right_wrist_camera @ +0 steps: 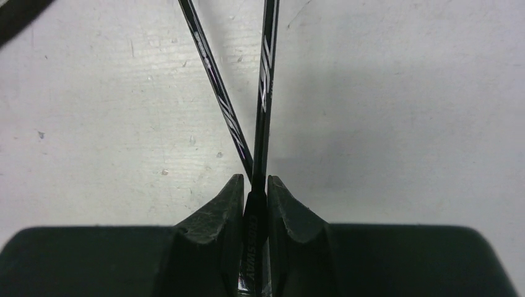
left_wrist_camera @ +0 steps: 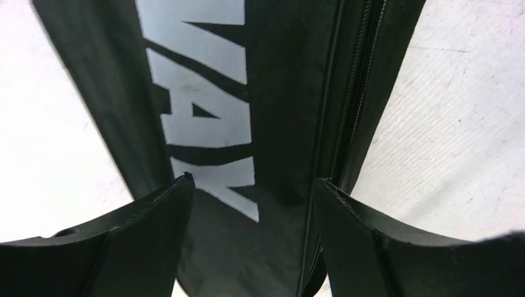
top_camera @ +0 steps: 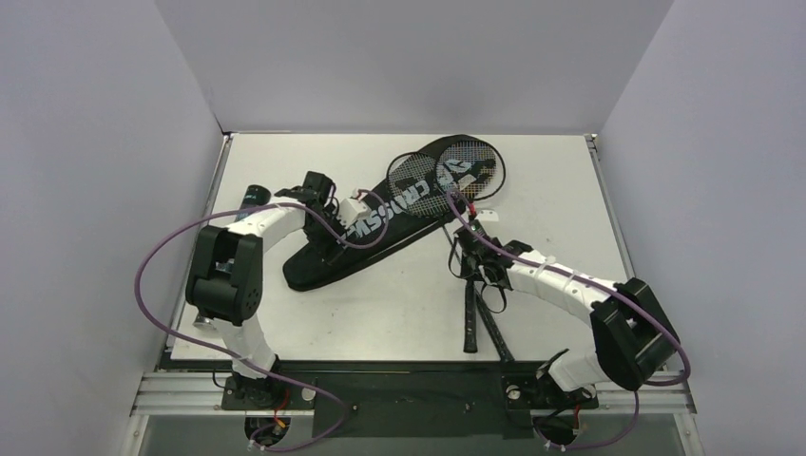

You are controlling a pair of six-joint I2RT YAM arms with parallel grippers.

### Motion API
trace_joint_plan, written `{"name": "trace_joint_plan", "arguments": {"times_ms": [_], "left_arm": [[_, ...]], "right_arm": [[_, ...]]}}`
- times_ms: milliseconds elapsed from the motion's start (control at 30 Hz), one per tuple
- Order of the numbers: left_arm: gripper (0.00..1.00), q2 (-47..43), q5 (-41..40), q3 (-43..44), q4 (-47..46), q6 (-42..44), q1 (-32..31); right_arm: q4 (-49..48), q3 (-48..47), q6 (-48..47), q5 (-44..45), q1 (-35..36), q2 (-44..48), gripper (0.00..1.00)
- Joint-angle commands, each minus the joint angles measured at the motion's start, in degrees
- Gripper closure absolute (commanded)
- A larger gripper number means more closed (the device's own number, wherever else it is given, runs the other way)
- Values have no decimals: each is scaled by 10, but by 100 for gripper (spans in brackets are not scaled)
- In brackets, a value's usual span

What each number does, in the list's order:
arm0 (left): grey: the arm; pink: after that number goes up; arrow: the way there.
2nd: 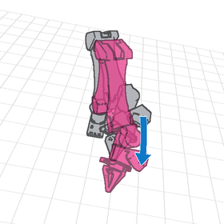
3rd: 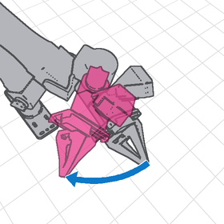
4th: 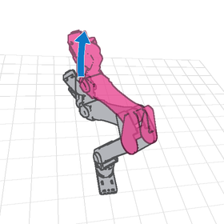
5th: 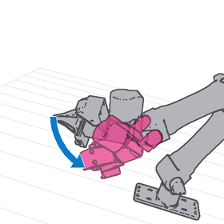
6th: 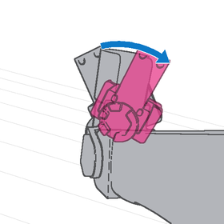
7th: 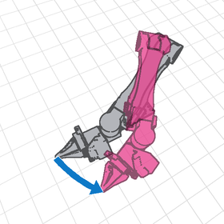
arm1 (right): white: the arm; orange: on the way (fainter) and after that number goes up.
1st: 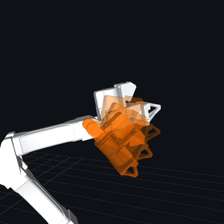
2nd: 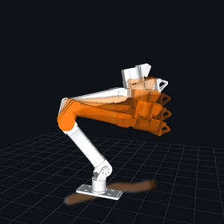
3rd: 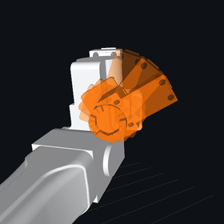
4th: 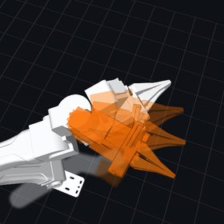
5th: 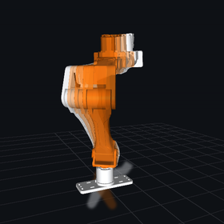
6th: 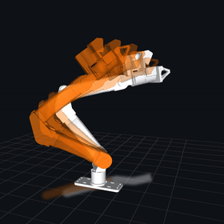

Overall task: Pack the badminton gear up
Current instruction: Place the racket at the center of the board.

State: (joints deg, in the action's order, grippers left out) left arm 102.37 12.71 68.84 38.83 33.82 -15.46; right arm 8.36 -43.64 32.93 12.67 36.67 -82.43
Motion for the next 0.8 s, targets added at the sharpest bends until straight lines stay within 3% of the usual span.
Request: {"name": "trace_joint_plan", "arguments": {"times_ms": [0, 267, 433, 767], "left_arm": [[25, 29, -2, 8, -26, 14, -10], [56, 44, -21, -13, -47, 11, -11], [77, 38, -2, -19, -25, 9, -11], [92, -17, 15, -67, -12, -4, -11]], "right_arm": [[31, -13, 4, 47, -22, 41, 100], [77, -12, 52, 85, -94, 42, 100], [92, -58, 29, 91, -72, 4, 100], [215, -112, 41, 123, -121, -74, 100]]}}
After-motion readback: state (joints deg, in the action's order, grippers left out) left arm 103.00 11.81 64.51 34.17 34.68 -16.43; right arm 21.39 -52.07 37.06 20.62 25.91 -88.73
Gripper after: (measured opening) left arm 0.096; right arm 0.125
